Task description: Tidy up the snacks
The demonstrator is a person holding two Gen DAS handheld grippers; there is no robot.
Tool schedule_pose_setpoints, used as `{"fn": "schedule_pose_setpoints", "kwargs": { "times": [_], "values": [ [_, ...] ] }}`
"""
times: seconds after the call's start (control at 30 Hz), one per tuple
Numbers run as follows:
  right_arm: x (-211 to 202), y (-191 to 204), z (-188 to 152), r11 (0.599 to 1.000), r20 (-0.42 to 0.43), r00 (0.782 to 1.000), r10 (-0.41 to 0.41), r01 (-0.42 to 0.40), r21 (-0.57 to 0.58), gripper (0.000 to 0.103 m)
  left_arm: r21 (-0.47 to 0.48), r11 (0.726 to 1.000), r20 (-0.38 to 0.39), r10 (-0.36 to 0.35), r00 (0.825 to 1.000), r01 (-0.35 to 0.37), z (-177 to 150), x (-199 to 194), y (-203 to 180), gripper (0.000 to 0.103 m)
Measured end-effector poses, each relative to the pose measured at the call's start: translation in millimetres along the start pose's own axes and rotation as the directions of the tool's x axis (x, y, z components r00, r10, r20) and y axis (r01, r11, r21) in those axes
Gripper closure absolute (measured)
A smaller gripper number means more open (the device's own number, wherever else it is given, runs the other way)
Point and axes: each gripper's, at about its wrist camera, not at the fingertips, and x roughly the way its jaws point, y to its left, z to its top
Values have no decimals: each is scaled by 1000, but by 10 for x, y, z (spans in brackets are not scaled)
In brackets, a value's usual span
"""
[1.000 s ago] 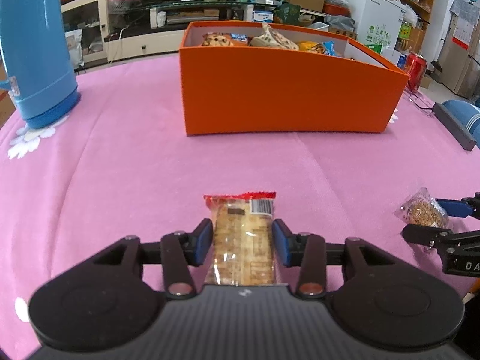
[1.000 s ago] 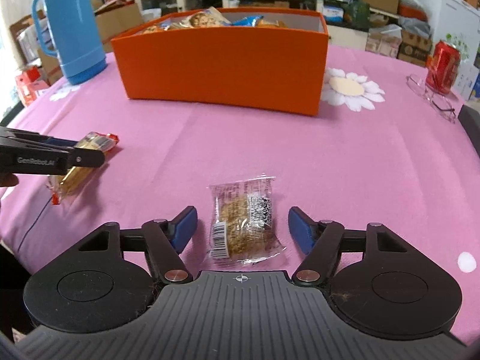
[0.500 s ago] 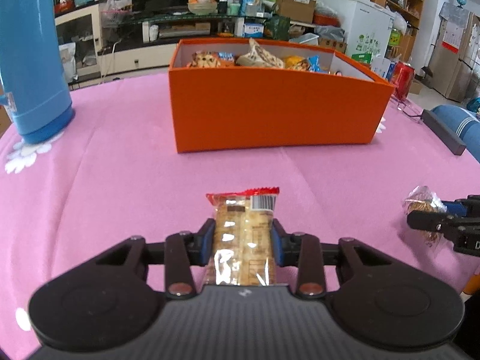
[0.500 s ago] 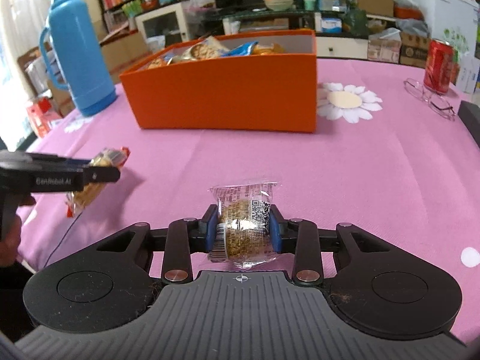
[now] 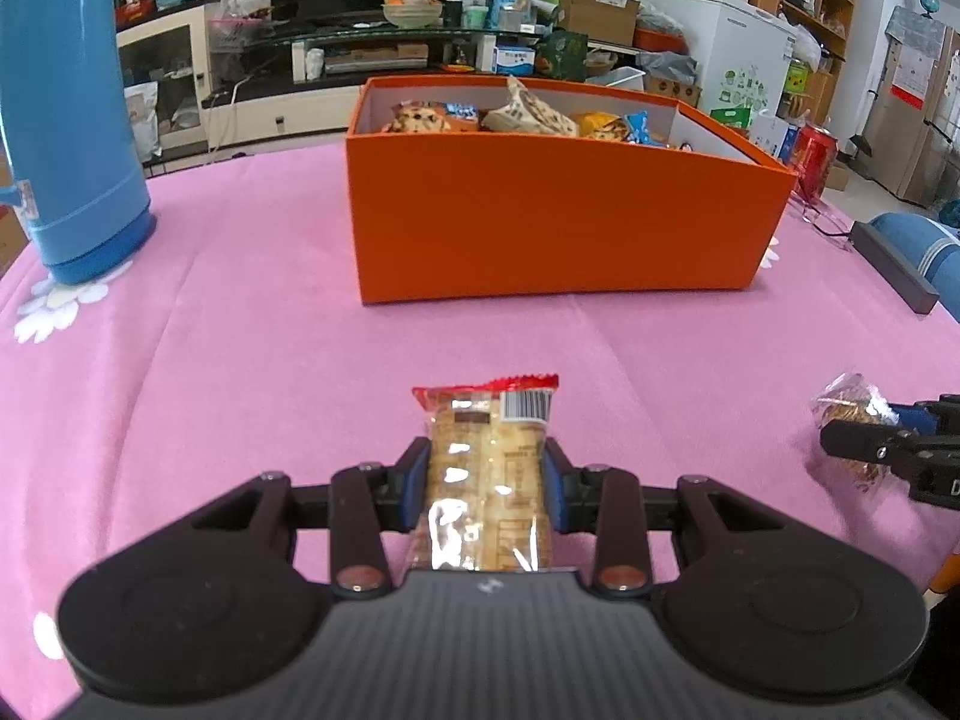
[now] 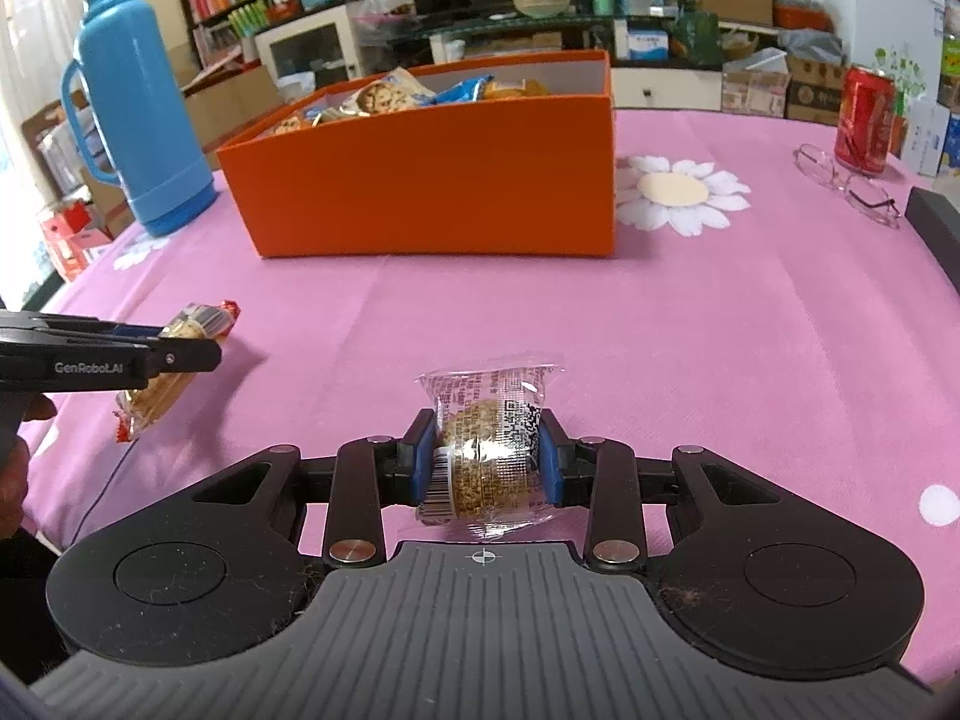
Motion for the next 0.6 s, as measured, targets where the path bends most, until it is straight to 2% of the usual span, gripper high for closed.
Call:
{"fn": "schedule_pose_setpoints", "kwargs": {
  "times": [0.33, 0.6],
  "values": [
    [-128, -39, 187, 999, 60, 998, 30, -32, 31, 90, -12, 1000, 17, -11, 1000, 11, 53, -17, -19, 68],
    [-90, -5, 452, 999, 111, 993, 43, -46, 22, 90, -78, 997, 21, 20, 1000, -18, 103, 13, 66, 68]
  ]
}}
